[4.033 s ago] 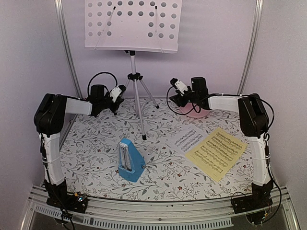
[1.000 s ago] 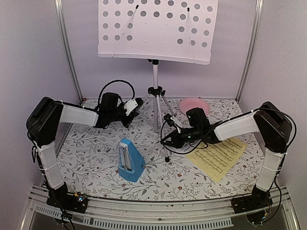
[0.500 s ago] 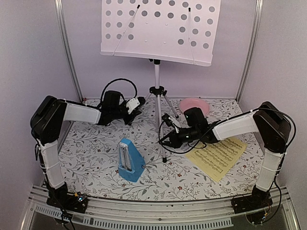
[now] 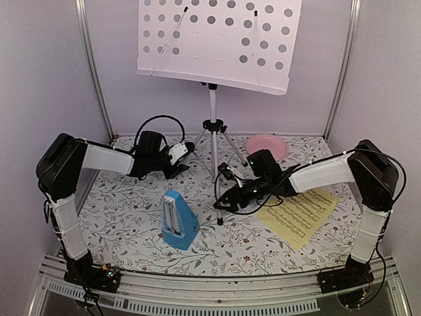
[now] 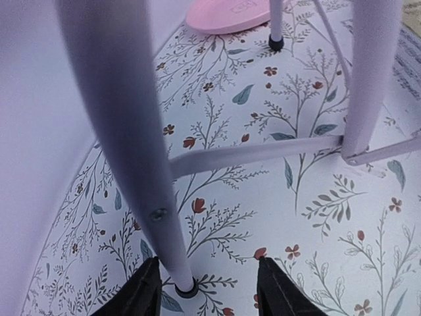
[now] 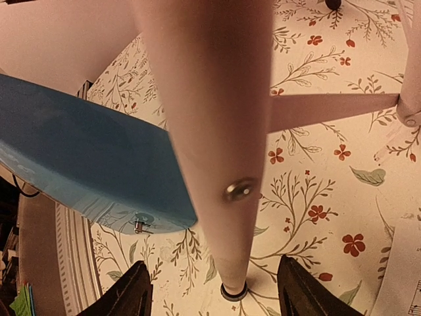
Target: Set up the instrument practice props
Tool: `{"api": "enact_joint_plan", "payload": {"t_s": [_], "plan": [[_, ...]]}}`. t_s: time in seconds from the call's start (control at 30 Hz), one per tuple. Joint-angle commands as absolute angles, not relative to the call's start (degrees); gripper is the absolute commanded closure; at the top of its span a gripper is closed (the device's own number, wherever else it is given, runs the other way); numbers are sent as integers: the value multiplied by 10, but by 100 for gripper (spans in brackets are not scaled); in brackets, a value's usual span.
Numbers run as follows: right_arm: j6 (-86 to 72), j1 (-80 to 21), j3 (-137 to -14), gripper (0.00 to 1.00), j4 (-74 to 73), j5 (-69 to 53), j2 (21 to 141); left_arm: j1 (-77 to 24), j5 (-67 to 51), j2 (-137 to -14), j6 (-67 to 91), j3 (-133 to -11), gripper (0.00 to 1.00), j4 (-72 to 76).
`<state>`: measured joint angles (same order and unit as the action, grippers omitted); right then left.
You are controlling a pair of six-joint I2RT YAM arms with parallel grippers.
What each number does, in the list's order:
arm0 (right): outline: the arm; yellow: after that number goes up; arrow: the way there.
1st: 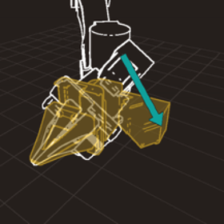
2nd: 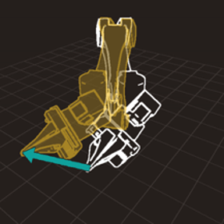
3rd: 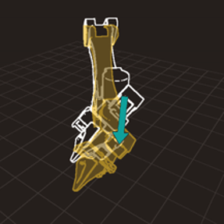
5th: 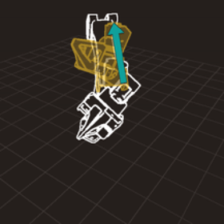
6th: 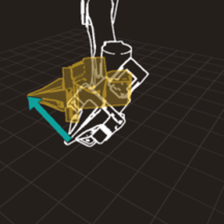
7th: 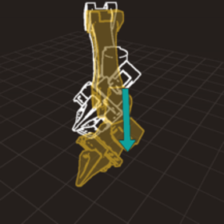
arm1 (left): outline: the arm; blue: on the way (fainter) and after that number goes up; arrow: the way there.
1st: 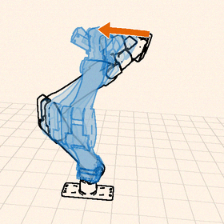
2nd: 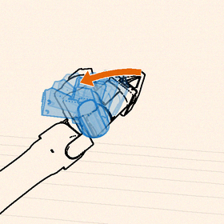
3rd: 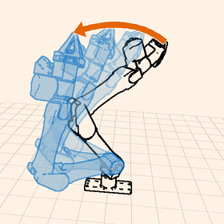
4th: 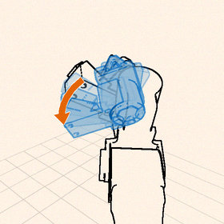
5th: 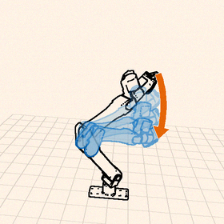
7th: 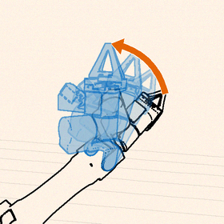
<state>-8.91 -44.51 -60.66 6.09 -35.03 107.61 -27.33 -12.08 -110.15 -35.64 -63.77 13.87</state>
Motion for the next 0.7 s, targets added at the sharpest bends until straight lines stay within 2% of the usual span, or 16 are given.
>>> {"api": "enact_joint_plan", "payload": {"t_s": [0.0, 0.13, 0.23, 0.27, 0.3, 0.33, 0.47, 0.67], "plan": [[-99, -449, -629, 29, 32, -342, 1040, -274, -139, -1059, -341, -622, 44, 106], [-122, -423, -616, 20, 29, -334, 999, -273, -131, -1026, -315, -604, 40, 118], [-136, -392, -600, 3, 27, -327, 963, -271, -129, -1000, -276, -588, 37, 134], [-143, -381, -594, 1, 27, -325, 949, -270, -130, -990, -263, -582, 36, 139], [-147, -371, -588, 0, 26, -323, 937, -270, -123, -979, -250, -572, 32, 145], [-153, -360, -581, 1, 24, -320, 925, -269, -115, -965, -233, -561, 23, 157], [-175, -304, -563, 1, -19, -300, 881, -256, -102, -901, -165, -516, 2, 194], [-251, -202, -502, 1, -100, -265, 783, -265, -81, -840, -75, -498, 1, 171]]}}
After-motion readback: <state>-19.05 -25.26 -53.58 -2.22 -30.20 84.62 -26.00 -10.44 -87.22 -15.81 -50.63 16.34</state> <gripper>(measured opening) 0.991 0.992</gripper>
